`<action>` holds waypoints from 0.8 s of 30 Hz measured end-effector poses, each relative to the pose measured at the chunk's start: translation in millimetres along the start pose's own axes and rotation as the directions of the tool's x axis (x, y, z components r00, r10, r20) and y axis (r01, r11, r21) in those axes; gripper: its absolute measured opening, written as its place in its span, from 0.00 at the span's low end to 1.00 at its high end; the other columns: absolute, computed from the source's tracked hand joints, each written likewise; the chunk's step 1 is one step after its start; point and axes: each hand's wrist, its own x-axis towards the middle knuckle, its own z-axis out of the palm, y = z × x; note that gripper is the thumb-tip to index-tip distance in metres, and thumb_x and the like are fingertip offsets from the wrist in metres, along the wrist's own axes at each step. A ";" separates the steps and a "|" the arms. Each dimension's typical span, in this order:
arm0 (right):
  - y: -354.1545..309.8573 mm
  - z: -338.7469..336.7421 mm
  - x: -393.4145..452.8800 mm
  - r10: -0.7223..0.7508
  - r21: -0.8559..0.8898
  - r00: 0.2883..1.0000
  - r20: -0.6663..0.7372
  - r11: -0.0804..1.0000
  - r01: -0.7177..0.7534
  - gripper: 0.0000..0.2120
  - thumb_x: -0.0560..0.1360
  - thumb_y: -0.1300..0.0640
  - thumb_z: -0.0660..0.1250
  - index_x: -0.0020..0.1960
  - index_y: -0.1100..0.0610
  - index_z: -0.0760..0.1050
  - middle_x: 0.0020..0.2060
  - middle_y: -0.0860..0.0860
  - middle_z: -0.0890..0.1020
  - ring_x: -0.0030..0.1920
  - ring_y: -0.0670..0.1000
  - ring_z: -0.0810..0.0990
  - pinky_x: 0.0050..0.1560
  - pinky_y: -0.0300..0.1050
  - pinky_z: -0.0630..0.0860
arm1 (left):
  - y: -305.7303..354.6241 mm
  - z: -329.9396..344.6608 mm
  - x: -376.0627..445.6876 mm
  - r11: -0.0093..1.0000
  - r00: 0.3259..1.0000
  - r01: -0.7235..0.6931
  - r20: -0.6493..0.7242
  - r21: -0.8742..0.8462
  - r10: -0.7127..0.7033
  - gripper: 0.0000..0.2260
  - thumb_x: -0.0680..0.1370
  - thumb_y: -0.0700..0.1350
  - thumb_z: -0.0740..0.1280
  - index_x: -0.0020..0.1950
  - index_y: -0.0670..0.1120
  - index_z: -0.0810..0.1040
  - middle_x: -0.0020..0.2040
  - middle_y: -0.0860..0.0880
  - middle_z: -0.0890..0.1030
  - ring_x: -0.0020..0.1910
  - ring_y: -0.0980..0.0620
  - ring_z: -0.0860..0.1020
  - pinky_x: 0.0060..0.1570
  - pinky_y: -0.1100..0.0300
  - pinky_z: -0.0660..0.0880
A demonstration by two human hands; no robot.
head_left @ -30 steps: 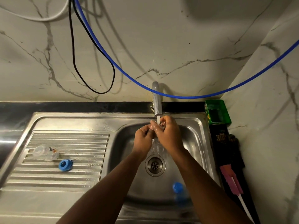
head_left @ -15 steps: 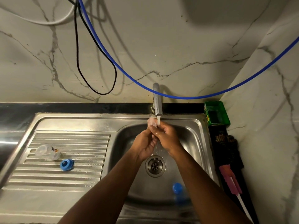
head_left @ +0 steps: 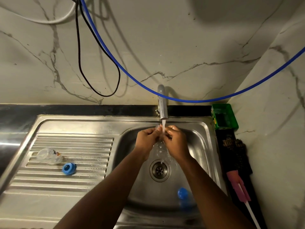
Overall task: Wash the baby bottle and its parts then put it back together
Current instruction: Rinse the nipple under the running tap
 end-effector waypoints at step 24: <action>-16.6 -0.2 6.2 -0.026 0.086 0.999 0.037 0.996 0.022 0.11 0.81 0.51 0.70 0.61 0.53 0.83 0.53 0.46 0.80 0.51 0.42 0.82 0.47 0.31 0.78 | -4.4 -10.9 21.3 0.915 0.970 0.234 0.022 -0.329 -0.241 0.09 0.85 0.41 0.66 0.55 0.36 0.84 0.46 0.41 0.84 0.35 0.55 0.78 0.37 0.66 0.79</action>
